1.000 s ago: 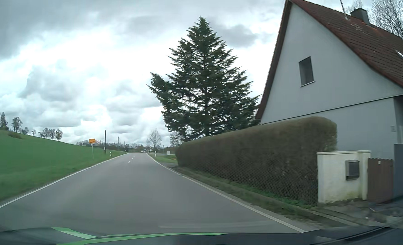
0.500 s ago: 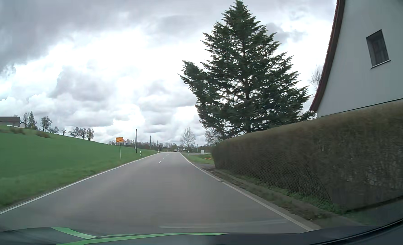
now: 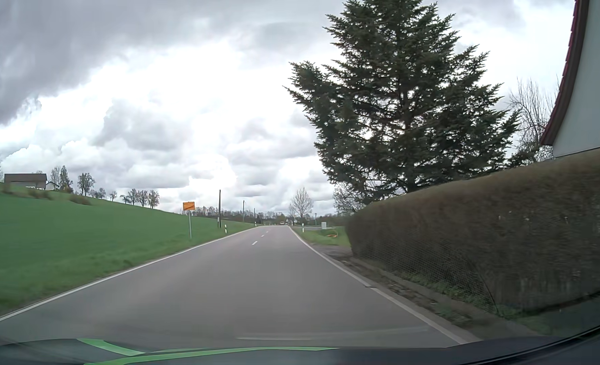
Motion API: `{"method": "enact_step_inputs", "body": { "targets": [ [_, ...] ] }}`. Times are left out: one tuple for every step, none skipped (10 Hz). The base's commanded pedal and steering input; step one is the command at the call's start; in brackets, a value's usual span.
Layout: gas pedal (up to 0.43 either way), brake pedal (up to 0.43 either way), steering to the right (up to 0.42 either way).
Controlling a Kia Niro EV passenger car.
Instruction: Follow the waypoints while adhering to traffic rules and regulations
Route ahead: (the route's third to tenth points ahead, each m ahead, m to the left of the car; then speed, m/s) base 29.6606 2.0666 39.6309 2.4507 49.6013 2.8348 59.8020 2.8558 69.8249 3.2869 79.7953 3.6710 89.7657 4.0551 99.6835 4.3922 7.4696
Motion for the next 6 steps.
{"method": "enact_step_inputs", "body": {
  "targets": [
    [0.378,0.0,-0.031],
    [0.378,0.0,-0.021],
    [0.39,0.0,-0.019],
    [0.39,0.0,-0.019],
    [0.39,0.0,-0.019],
    [0.39,0.0,-0.021]
  ]
}}
